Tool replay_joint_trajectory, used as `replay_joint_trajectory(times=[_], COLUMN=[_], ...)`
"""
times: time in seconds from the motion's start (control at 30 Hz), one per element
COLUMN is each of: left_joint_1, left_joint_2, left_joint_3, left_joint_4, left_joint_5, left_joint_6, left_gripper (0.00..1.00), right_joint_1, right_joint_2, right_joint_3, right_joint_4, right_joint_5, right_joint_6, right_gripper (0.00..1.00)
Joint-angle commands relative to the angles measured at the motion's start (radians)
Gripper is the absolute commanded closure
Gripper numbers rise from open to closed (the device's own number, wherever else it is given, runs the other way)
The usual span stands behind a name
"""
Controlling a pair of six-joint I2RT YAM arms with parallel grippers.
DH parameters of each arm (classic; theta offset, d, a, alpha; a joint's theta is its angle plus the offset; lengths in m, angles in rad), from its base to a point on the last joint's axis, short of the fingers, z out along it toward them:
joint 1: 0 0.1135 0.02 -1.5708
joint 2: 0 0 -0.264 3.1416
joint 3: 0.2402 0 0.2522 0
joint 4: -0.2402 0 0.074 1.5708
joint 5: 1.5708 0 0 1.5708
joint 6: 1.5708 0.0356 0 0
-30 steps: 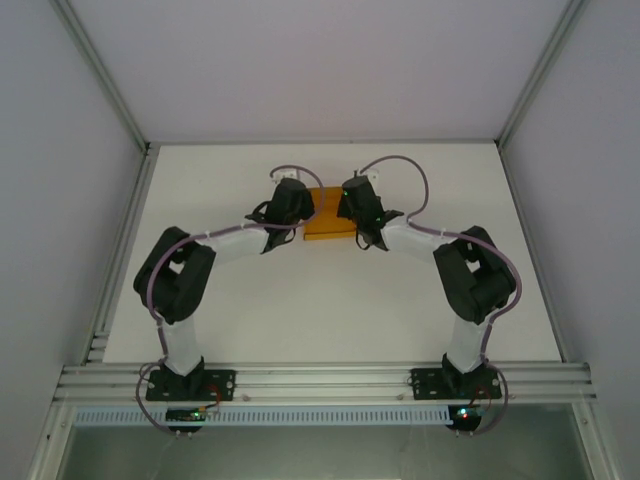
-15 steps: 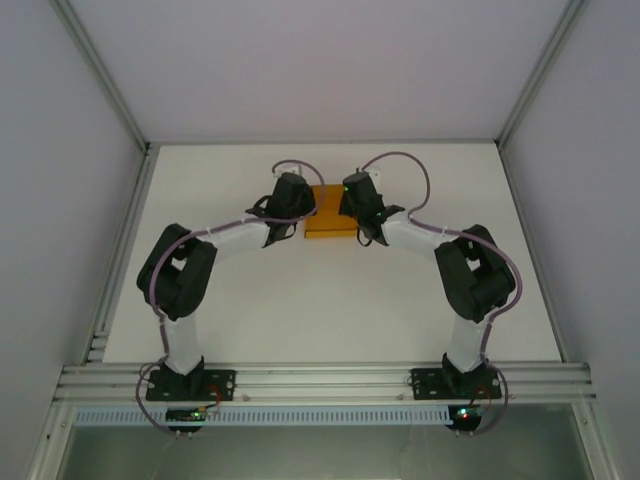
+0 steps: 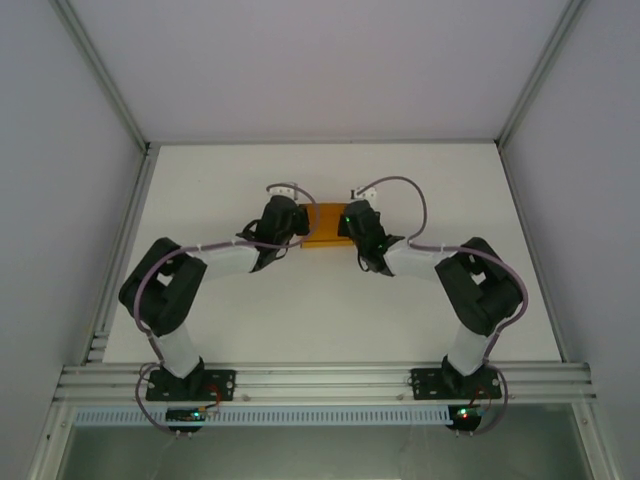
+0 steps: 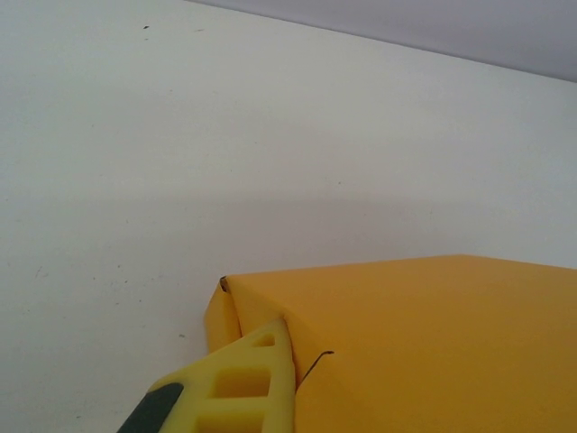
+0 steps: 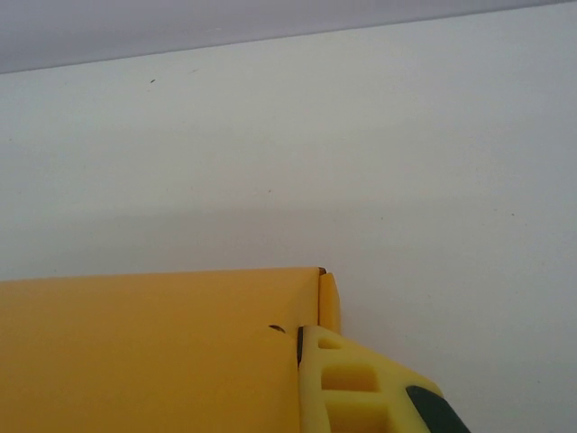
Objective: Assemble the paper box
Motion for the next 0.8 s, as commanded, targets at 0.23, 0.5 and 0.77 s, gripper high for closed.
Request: replay_joint_trajectory(times=[0.23, 0.5, 0.77], left_joint_1=[-0.044, -0.047, -0.041], left_joint_2=[-0.063, -0.195, -0.387], left_joint_3=[-0.113, -0.131, -0.015], left_joint_4=[-0.201, -0.310, -0.568], left_joint_5=[0.111, 0.118, 0.064], left_joint_6=[-0.042, -0.032, 0.002], left_gripper=[0.85, 0.74, 0.29], right_joint_1=[0.043, 0.064, 0.067], right_joint_2=[0.041, 0.041, 0.052], right_joint_3=[-0.089, -0.113, -0.112], right_joint_4=[-0.049, -0.046, -0.052], right_joint_5=[0.038, 0.066, 0.042], right_joint_6=[-0.042, -0.069, -0.091], right_gripper=[1.00, 1.00, 1.00])
